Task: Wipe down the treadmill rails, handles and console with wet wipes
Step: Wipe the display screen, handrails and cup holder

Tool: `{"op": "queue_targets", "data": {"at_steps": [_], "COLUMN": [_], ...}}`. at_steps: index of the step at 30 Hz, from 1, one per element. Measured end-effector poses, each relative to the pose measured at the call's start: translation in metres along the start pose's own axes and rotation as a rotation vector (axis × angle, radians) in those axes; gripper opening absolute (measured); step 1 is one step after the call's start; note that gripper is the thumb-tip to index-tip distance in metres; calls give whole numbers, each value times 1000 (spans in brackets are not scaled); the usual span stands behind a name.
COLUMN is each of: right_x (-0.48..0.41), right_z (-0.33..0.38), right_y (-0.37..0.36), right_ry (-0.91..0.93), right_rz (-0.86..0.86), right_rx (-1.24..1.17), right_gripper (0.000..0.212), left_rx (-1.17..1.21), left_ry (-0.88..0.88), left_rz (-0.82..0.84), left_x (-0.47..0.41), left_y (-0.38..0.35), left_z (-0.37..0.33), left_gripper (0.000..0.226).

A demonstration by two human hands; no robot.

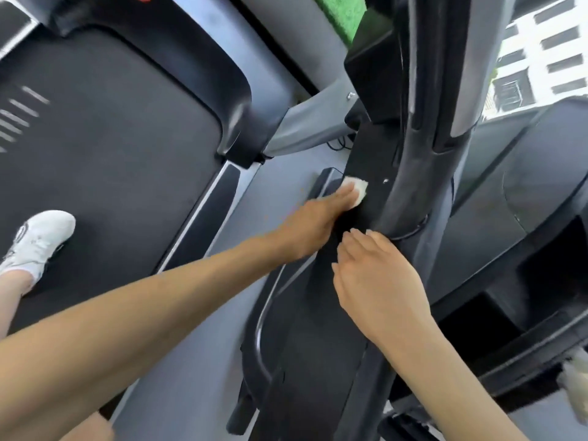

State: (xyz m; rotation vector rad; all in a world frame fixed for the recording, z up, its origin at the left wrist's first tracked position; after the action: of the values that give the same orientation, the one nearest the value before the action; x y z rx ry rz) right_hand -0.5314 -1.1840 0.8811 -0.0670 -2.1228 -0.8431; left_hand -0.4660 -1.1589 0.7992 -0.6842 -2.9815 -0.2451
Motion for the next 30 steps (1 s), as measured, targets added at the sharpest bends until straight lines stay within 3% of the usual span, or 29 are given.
{"op": "queue_targets", "data": {"at_steps": [3,6,10,16,18,20,23,24,26,30], "right_x": [-5,-2,-4,-2,-2,-2,-3,-3,-3,-6], "right_z": [-1,2,6,9,8,6,7,7,7,1], "right_y": [0,1,6,6,4,6,3,3,1,-5], "right_ry": [21,42,115,139,113,93,116,112,87,1], "right_rz": [-86,6,25,54,46,31,100,108,63,-17], "right_rx": [-17,69,86,59,58,61,24,22,37,-78], "right_gripper": [25,40,50,55,54,54,57,58,59,56], "left_rx": [97,184,127,182,154,46,167,177,117,112], "left_ry": [62,41,-113,39,-68,-259,-94,-12,-33,-162], "left_rz": [-63,-28,-18,-1,111,91,42,36,-3,68], "left_x": [-41,-21,11,-33,-7,11,-13,-22,-16,12], "left_y": [8,-6,-16,-1,-17,-17,-1,1,2,-7], "left_z": [11,11,3,18,8,-12,8,15,18,5], "left_gripper": [62,54,55,62,49,46,43,50,66,67]}}
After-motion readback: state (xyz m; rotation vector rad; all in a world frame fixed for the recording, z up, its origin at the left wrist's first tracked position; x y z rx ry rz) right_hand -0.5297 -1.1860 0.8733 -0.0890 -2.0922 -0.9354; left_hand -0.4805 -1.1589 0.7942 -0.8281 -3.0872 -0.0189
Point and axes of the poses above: each hand's wrist, its own x-axis away from the middle knuckle, its own y-axis out of the back of the hand, z = x × y, the point moved 7 cm from there along -x, towards the middle knuckle, and after that the axes turned 5 degrees about y, right-handed, at the moved point
